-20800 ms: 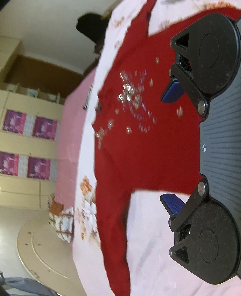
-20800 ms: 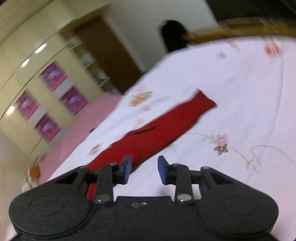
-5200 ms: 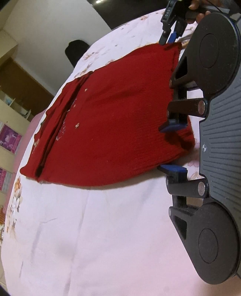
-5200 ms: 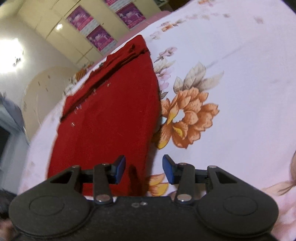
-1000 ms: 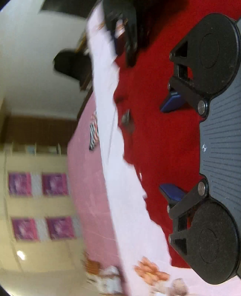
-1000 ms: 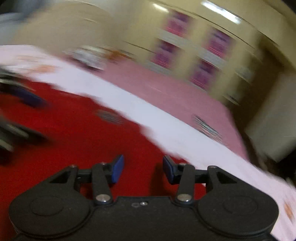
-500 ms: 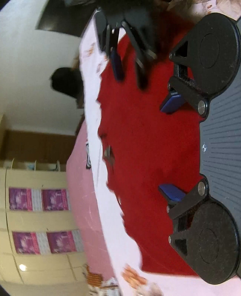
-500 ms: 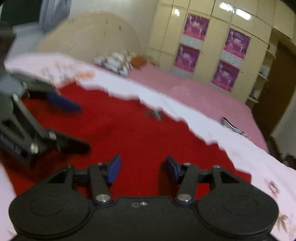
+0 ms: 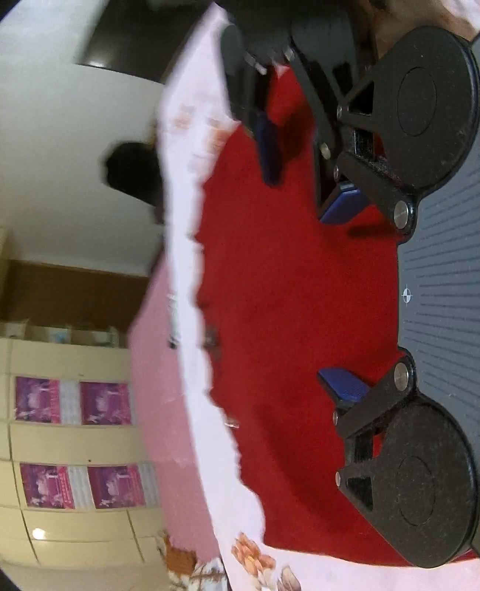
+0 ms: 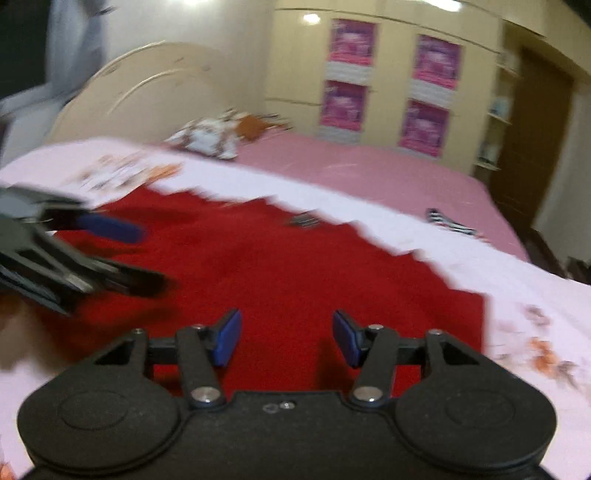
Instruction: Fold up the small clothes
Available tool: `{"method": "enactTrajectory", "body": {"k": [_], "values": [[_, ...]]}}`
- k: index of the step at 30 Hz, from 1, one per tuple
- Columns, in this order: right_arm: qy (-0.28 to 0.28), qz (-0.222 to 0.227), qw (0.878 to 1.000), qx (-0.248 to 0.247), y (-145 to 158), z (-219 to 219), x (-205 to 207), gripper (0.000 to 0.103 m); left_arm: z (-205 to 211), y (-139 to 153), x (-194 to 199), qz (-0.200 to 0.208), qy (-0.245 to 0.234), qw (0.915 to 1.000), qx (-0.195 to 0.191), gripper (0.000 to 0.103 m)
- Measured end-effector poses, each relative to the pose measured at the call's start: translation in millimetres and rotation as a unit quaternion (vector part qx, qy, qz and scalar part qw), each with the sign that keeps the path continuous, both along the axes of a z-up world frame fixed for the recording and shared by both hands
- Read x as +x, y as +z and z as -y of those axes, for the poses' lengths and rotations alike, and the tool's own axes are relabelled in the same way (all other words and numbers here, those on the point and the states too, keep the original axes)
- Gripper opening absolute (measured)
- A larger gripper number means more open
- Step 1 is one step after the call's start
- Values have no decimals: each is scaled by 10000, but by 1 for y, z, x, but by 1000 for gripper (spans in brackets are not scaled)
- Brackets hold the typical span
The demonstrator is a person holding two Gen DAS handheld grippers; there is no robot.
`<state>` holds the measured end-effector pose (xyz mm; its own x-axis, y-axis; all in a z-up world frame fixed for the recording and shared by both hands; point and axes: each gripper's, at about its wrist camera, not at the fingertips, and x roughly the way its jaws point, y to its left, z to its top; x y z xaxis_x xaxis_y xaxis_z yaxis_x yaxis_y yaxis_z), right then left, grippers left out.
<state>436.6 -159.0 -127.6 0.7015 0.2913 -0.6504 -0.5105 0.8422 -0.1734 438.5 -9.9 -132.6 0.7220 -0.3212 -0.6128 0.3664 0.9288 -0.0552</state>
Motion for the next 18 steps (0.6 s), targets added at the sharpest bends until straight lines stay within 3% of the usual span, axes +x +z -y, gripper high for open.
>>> {"method": "enactTrajectory", "body": {"k": [2,5,7,9,11,14,16,18], "values": [[2,217,9989,-422,-8,10,-9,54,-21,-8,-9,135,23,9997,206,84],[-575,176,9971,-456,-2,59,-11,54,-58,-4,-24,179,191,9989,388,84],[-932,52,9948,-414,1,94,-8,54,-71,4,-25,47,549,9970,542,84],[-1133,-44,9933,-238,8,101,-7,53,-73,15,-29,94,709,9974,51,84],[-1101,275,9935,-13,24,85,-17,54,-55,24,-33,233,652,9973,-247,84],[-615,205,9974,306,31,38,-27,46,-21,24,-40,215,429,9972,-582,84],[-390,39,9992,70,19,10,-32,38,-5,14,-43,94,300,9986,-427,84],[-291,-117,9993,-227,5,3,-37,37,-6,0,-44,-158,436,9987,-208,84]]}}
